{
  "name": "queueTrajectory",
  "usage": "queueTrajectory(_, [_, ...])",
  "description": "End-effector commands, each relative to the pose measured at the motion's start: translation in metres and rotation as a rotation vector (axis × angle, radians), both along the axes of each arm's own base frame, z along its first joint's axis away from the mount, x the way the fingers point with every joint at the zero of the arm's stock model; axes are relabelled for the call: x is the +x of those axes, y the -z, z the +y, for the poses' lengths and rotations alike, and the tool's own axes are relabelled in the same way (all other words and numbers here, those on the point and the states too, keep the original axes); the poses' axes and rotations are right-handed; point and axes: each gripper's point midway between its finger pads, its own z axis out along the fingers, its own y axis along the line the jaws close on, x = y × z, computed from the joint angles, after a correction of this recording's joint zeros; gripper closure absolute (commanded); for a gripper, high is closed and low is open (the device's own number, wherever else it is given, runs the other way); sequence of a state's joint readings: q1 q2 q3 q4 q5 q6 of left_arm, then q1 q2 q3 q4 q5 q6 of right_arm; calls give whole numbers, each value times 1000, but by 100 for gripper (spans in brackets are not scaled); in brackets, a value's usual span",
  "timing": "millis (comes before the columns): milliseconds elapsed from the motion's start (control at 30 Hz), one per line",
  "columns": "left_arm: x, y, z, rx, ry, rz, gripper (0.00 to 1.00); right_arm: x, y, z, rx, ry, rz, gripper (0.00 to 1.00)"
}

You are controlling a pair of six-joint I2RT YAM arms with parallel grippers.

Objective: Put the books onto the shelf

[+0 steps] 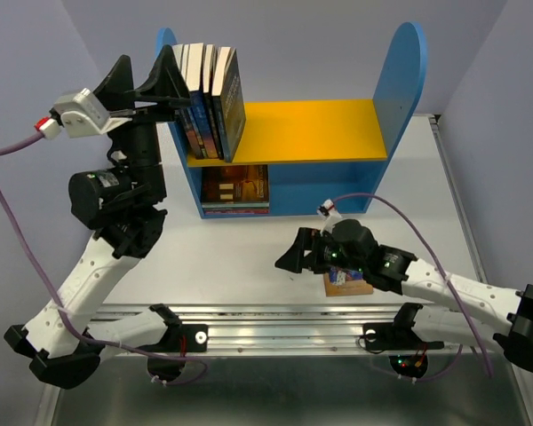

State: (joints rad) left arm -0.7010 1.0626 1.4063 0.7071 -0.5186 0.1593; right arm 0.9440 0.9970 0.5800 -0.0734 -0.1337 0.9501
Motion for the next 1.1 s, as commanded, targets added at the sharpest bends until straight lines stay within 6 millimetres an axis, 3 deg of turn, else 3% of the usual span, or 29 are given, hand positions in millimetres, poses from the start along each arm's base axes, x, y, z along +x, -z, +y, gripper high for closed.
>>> queueTrajectory(0, [-9,0,-7,5,80,-4,11,11,-96,22,95,-146,-315,0])
queueTrajectory(33, [-16,0,-3,-17,98,-11,5,15,-113,24,92,-152,-361,0])
queueTrajectory(67, [-13,13,-6,-9,110,18,3,25,-144,27,72,-151,-444,0])
queueTrajectory(100, [-23,13,2,-32,120,18,1,31,-158,28,64,-141,-477,0])
queueTrajectory(167, [-20,36,0,-59,163,109,1,52,-195,30,55,-69,-564,0])
queueTrajectory(200, [-27,40,7,-78,178,133,1,60,-204,29,48,-30,-579,0])
queueTrajectory(267, [-19,85,4,-118,202,320,1,90,-210,23,-26,104,-613,0])
queueTrajectory(300, [-26,99,13,-174,212,359,1,98,-232,22,-15,152,-637,0])
queueTrajectory(333, [-27,118,15,-218,222,412,1,108,-238,20,-36,196,-650,0])
queueTrajectory(367, [-21,165,7,-239,236,515,1,123,-245,12,-79,279,-679,0])
queueTrajectory(433, [-35,198,16,-298,261,563,1,150,-264,6,-133,414,-715,0])
queueTrajectory(467, [-34,230,11,-303,276,616,1,159,-267,6,-179,428,-749,0])
queueTrajectory(533, [-48,244,15,-354,331,619,1,182,-258,18,-245,447,-751,0])
queueTrajectory(567, [-51,265,16,-355,322,677,1,194,-275,14,-251,476,-779,0])
queueTrajectory(667, [-63,301,26,-396,306,759,1,221,-273,30,-297,483,-796,0])
queueTrajectory(833, [-76,337,34,-397,284,853,1,258,-275,38,-359,523,-834,0])
queueTrajectory(1000, [-80,355,32,-403,294,892,1,279,-263,61,-374,456,-855,0])
queueTrajectory(1067, [-81,359,33,-405,292,897,1,284,-268,66,-356,443,-867,0])
